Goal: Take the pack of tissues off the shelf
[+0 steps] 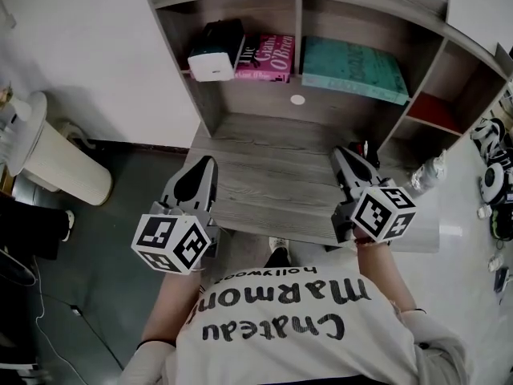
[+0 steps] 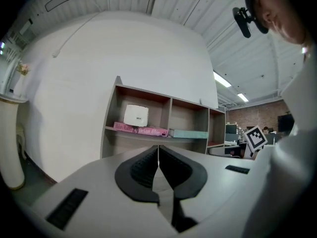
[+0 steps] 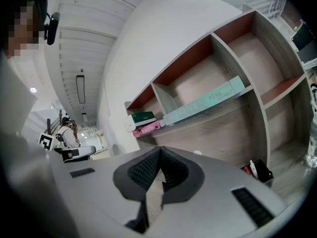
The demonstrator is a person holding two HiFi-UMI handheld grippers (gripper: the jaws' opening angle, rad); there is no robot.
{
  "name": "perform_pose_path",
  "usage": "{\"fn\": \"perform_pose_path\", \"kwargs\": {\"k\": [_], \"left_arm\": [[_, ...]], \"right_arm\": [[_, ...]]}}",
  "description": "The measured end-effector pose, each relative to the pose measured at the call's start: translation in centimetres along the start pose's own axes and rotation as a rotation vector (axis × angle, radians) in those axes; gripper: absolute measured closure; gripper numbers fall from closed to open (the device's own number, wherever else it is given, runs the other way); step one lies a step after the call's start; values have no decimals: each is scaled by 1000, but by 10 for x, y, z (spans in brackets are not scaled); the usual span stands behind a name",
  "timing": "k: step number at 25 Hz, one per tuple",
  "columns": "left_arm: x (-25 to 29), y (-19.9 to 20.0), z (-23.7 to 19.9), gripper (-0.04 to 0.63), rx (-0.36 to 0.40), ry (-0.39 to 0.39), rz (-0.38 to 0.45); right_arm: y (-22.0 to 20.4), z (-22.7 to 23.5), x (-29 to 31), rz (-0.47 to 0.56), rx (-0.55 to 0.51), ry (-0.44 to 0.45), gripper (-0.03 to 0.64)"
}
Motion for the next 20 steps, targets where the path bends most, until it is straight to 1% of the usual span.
{"fn": "perform_pose_path", "kwargs": {"k": [2,4,7,9,10,11,12,15,18,20], "left_arm": [[13,9,1,577,26,-16,7],[27,19,2,577,70,-31,15],[46,34,3,577,157,-55,19],[57,43,4,565,221,-69,15],[62,47,5,520,249,-77,12],[67,51,5,455,274,-85,8],[72,54,4,430,298,-95,2],[84,64,5,391,389,-116,-17],[97,77,6,338,527,-103,-14],[108,83,5,315,623,-83,-16]], "right_arm": [[5,7,5,16,8,-2,609],[10,11,10,24,12,4,609],[17,17,16,33,6,10,609],[20,22,20,39,10,8,609],[21,24,21,39,12,6,609],[21,26,23,37,13,5,609],[20,27,24,34,13,4,609],[20,33,25,33,17,-6,609],[18,39,27,31,32,-16,609],[15,41,29,26,41,-16,609]]}}
Point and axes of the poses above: the fingertips, and each gripper's own axes: x forward along the fingers, z to its right, y out of its top, the point moved 3 cm from there along -x, backward along the fingers, and after that the axes turned 5 degrees about y, right-handed, at the moved point
